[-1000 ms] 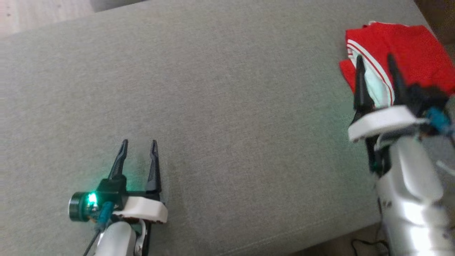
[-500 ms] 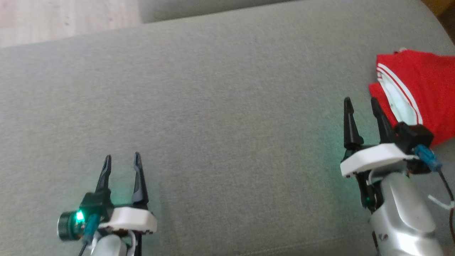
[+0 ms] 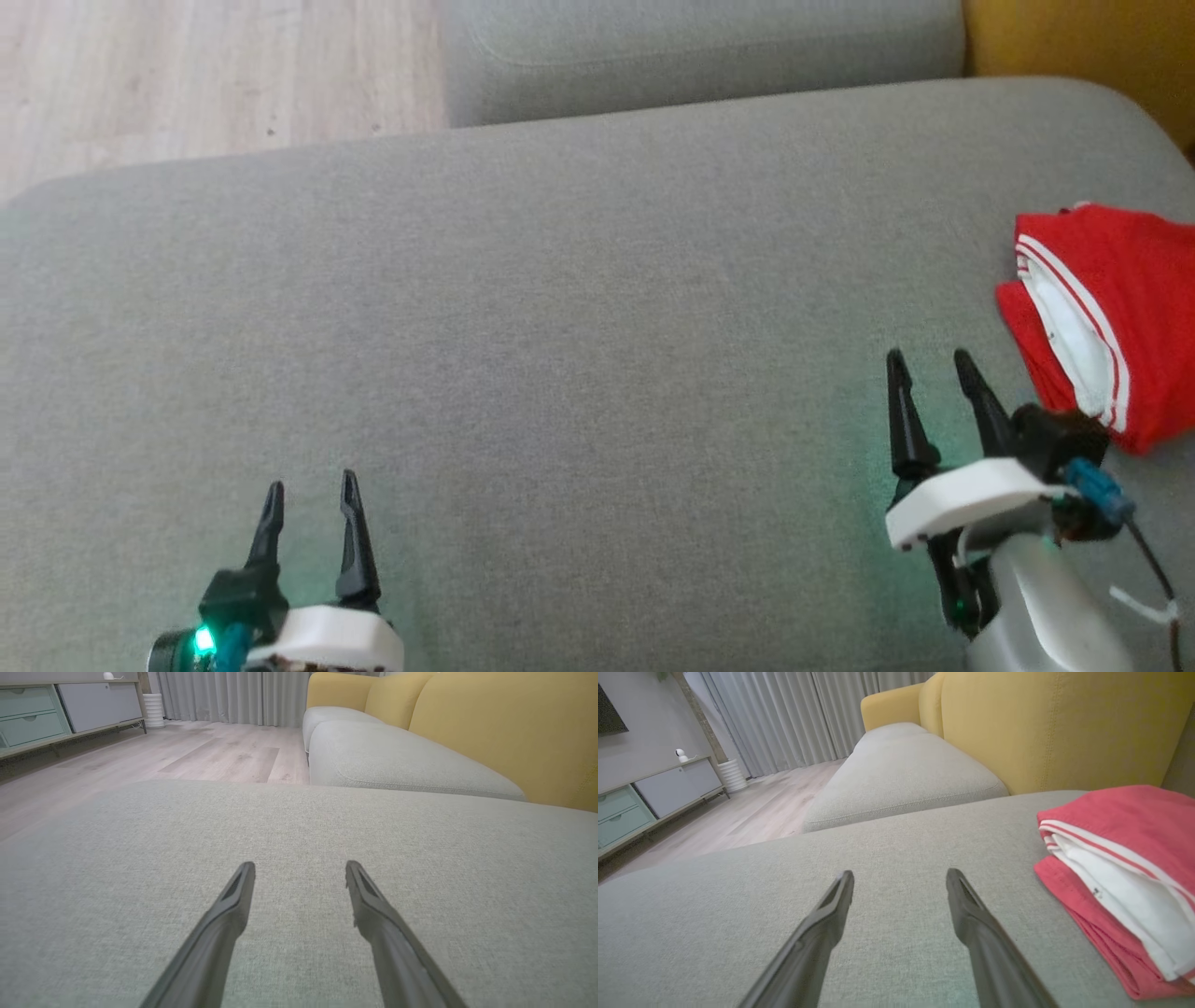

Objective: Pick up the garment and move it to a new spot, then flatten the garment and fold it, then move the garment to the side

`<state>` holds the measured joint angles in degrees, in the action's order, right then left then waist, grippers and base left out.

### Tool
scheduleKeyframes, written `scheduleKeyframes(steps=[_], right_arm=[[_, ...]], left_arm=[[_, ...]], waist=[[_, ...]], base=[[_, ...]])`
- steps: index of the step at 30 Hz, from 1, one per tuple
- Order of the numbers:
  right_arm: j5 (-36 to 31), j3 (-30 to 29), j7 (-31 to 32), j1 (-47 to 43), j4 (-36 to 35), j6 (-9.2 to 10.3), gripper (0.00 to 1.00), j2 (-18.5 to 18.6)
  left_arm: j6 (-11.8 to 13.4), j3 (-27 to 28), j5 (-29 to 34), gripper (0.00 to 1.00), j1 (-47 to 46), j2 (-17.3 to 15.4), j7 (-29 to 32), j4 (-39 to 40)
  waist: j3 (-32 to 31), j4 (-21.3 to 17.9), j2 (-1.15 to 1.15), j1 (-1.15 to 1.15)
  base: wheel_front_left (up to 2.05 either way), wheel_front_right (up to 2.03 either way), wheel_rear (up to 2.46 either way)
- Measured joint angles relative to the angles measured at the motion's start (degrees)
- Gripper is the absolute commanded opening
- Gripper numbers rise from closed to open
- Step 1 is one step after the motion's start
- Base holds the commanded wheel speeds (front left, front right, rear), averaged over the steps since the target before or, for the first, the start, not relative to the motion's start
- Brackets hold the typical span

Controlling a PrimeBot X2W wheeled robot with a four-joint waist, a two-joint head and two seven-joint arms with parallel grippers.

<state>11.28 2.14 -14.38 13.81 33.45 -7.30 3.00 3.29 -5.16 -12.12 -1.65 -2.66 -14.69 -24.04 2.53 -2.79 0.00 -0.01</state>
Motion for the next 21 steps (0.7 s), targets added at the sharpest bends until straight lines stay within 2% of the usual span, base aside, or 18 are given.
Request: scheduleKeyframes(steps=[7,15,16,21], right_arm=[[0.84,1.34,0.0,-0.6,0.35,0.0,1.0,-0.03],[0.84,1.99,0.0,-0.59,0.64,0.0,1.0,-0.04],[0.84,2.08,0.0,-0.58,0.67,0.0,0.0,-0.04],[0.82,2.12,0.12,-3.24,4.42,0.0,0.0,-0.35]], left_arm=[[-0.27,0.07,0.0,1.0,1.02,0.0,-0.01,0.18],[-0.32,0.14,-0.02,1.0,1.03,0.0,-0.01,0.88],[-0.36,0.14,-0.15,0.0,1.03,0.0,-0.01,1.07],[-0.32,-0.26,-0.3,0.0,2.16,0.03,0.09,-2.72]], waist=[[-0.86,1.79,0.0,0.01],[-0.66,2.0,0.0,0.01],[-0.65,1.93,0.0,0.01],[-0.67,1.94,0.0,0.01]], base=[[0.0,0.0,0.0],[0.0,0.0,0.0],[0.0,0.0,0.0],[0.0,0.0,0.0]])
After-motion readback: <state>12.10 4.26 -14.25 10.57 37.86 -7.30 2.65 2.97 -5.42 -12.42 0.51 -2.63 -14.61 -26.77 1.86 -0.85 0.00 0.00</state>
